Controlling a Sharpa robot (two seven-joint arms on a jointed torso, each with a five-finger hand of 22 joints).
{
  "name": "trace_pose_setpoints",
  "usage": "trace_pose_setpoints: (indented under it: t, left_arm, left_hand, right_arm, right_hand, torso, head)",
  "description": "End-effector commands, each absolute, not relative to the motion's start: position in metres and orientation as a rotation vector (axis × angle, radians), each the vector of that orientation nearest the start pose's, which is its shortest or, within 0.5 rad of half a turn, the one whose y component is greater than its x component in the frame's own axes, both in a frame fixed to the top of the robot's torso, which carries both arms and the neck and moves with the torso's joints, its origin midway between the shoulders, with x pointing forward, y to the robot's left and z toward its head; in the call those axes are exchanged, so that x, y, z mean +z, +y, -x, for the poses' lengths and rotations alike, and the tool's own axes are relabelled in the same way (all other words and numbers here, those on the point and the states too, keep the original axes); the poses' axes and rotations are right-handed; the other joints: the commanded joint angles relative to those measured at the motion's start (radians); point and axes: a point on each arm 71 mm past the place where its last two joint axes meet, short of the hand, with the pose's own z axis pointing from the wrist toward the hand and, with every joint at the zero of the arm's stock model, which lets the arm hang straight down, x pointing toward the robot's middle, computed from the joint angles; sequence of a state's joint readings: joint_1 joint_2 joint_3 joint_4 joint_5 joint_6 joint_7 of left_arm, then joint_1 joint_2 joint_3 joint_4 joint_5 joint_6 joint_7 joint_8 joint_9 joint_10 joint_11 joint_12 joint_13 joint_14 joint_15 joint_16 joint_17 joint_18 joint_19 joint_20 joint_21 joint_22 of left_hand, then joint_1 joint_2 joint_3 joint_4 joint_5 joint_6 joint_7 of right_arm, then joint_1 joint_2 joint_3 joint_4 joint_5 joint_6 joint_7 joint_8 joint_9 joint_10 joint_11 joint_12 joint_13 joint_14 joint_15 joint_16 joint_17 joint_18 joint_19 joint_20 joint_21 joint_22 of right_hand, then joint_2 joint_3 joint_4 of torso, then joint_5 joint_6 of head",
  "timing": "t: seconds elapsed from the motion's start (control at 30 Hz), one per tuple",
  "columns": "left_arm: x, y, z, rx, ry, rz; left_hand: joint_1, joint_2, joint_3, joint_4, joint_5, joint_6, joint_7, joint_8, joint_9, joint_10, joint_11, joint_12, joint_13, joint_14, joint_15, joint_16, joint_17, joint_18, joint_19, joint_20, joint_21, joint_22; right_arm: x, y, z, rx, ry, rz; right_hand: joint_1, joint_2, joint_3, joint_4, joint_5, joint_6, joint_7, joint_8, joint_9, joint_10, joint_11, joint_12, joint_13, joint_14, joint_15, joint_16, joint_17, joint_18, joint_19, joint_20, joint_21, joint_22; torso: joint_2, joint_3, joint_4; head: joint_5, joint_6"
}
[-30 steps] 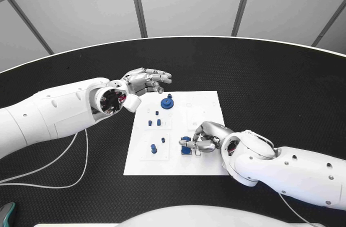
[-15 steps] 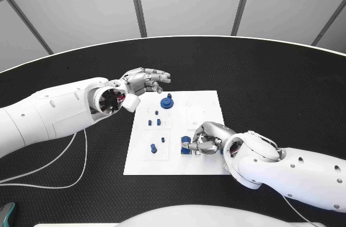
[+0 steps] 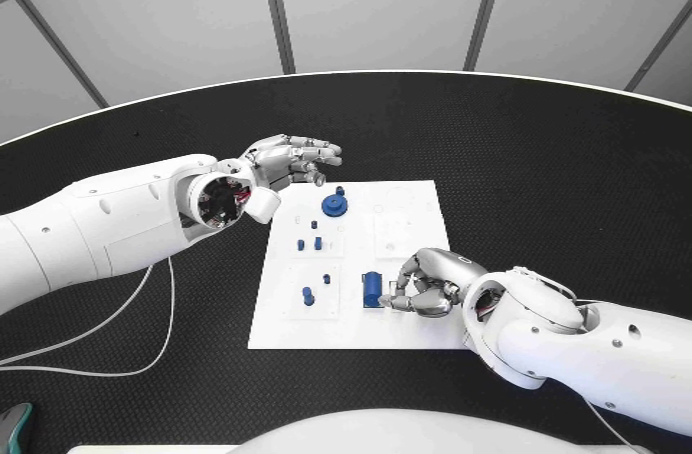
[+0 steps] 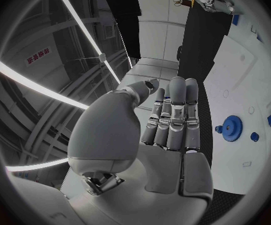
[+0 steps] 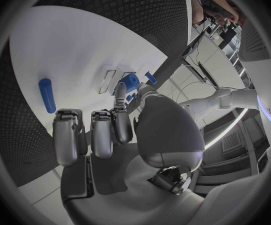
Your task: Assemble the parts on the task board
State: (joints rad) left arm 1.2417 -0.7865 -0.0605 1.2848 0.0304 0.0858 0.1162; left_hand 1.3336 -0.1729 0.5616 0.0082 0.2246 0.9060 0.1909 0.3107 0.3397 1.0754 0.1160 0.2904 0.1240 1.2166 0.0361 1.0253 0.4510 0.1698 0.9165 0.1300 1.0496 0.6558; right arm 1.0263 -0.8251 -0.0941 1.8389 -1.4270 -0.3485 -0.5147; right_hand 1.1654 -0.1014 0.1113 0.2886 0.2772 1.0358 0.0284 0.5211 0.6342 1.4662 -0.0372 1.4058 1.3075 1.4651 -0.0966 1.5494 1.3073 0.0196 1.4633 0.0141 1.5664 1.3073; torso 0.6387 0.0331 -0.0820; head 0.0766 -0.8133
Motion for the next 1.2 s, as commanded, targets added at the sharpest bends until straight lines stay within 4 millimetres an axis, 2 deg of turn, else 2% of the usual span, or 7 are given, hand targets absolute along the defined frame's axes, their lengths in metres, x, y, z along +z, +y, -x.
trace_pose_setpoints:
  t: [0.03, 0.37, 0.73, 0.93, 1.2]
  left_arm:
    - [-0.1945, 0.2327, -0.5239, -1.592, 1.777, 1.184]
    - [-0.1945, 0.2335, -0.5237, -1.590, 1.776, 1.186]
    - [-0.1945, 0.2335, -0.5237, -1.588, 1.776, 1.187]
    - [-0.1946, 0.2338, -0.5239, -1.587, 1.776, 1.187]
    - [-0.1947, 0.2338, -0.5241, -1.587, 1.776, 1.187]
  left_hand:
    - [-0.001, 0.003, -0.001, 0.002, 0.004, -0.008, -0.002, 0.000, 0.001, -0.008, -0.001, 0.007, 0.002, -0.007, -0.001, 0.003, -0.001, 0.015, -0.003, 0.001, -0.006, -0.001]
    - [-0.001, 0.003, -0.001, 0.002, 0.004, -0.008, -0.002, 0.000, 0.001, -0.008, -0.001, 0.007, 0.002, -0.007, -0.001, 0.003, -0.001, 0.015, -0.003, 0.001, -0.006, -0.001]
    - [-0.001, 0.003, -0.001, 0.002, 0.004, -0.008, -0.002, 0.000, 0.001, -0.008, -0.001, 0.007, 0.002, -0.007, -0.001, 0.003, -0.001, 0.015, -0.003, 0.001, -0.006, -0.001]
    - [-0.001, 0.003, -0.001, 0.002, 0.004, -0.008, -0.002, 0.000, 0.001, -0.008, -0.001, 0.007, 0.002, -0.007, -0.001, 0.003, -0.001, 0.015, -0.003, 0.001, -0.006, -0.001]
    - [-0.001, 0.003, -0.001, 0.002, 0.004, -0.008, -0.002, 0.000, 0.001, -0.008, -0.001, 0.007, 0.002, -0.007, -0.001, 0.003, -0.001, 0.015, -0.003, 0.001, -0.006, -0.001]
  right_arm:
    - [-0.2529, -0.1281, -0.3771, 0.647, 1.981, -0.046]
    - [-0.2562, -0.1249, -0.3826, 0.637, 1.979, -0.050]
    - [-0.2581, -0.1208, -0.3849, 0.634, 1.984, -0.045]
    - [-0.2587, -0.1215, -0.3858, 0.628, 1.984, -0.049]
    - [-0.2583, -0.1235, -0.3859, 0.624, 1.979, -0.059]
  right_hand:
    - [0.009, 0.000, 0.005, 0.000, 0.005, -0.003, 0.000, -0.007, -0.001, 0.040, -0.004, 0.004, 0.159, 0.098, -0.004, 0.002, 0.227, -0.020, 0.107, -0.006, 0.004, 0.263]
    - [-0.003, 0.022, 0.024, 0.002, 0.031, 0.003, -0.001, -0.008, -0.006, 0.044, -0.005, 0.011, 0.165, 0.099, -0.005, 0.003, 0.230, -0.020, 0.107, -0.006, 0.004, 0.263]
    - [0.033, 0.007, 0.048, -0.005, 0.024, 0.002, -0.004, -0.008, -0.008, 0.045, -0.008, 0.012, 0.167, 0.099, -0.007, 0.004, 0.232, -0.020, 0.107, -0.007, 0.004, 0.263]
    - [0.047, 0.006, 0.063, -0.005, 0.021, 0.002, -0.005, -0.009, -0.010, 0.046, -0.008, 0.013, 0.168, 0.099, -0.007, 0.004, 0.232, -0.020, 0.107, -0.008, 0.004, 0.263]
    - [0.071, 0.005, 0.097, -0.005, 0.016, 0.002, -0.006, -0.009, -0.012, 0.047, -0.010, 0.014, 0.170, 0.099, -0.009, 0.005, 0.233, -0.020, 0.107, -0.009, 0.004, 0.263]
  torso:
    - [0.000, -0.0022, 0.0020]
    - [0.001, -0.0018, 0.0008]
    - [0.000, -0.0007, 0.0002]
    - [0.000, -0.0007, -0.0015]
    - [0.000, -0.0002, -0.0004]
  head:
    - [-0.001, 0.000]
    - [0.000, -0.003]
    - [0.000, -0.010]
    - [0.001, -0.009]
    - [-0.001, -0.010]
